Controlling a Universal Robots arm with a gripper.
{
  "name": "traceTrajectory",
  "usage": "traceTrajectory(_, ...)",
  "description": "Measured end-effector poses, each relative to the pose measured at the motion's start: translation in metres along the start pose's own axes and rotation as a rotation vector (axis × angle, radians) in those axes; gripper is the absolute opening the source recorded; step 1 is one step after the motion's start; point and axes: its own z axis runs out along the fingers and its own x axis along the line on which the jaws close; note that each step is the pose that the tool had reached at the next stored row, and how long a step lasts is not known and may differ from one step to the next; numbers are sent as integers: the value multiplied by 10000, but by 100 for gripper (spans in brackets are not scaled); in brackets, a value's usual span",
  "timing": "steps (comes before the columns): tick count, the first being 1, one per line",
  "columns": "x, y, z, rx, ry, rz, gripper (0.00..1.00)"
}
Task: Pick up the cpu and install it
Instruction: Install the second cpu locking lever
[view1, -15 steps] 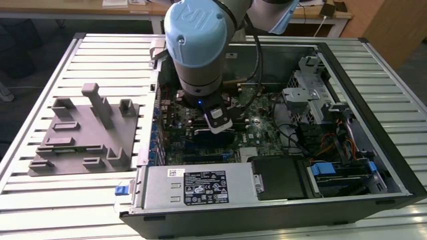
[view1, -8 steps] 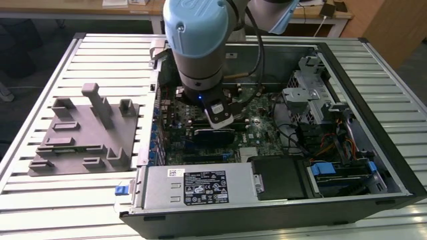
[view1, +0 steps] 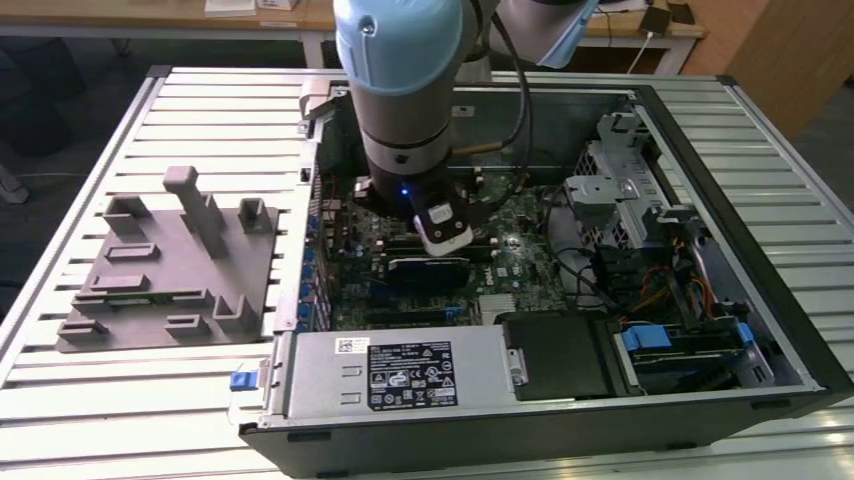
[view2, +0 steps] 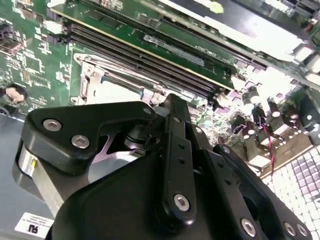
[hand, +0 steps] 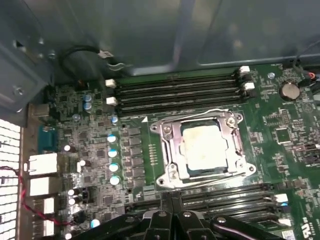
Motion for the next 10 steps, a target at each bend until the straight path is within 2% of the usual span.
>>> traceTrajectory(5,-141,22,11,53,10,9,11)
traceTrajectory(10,-217,89,34,123,2,5,11)
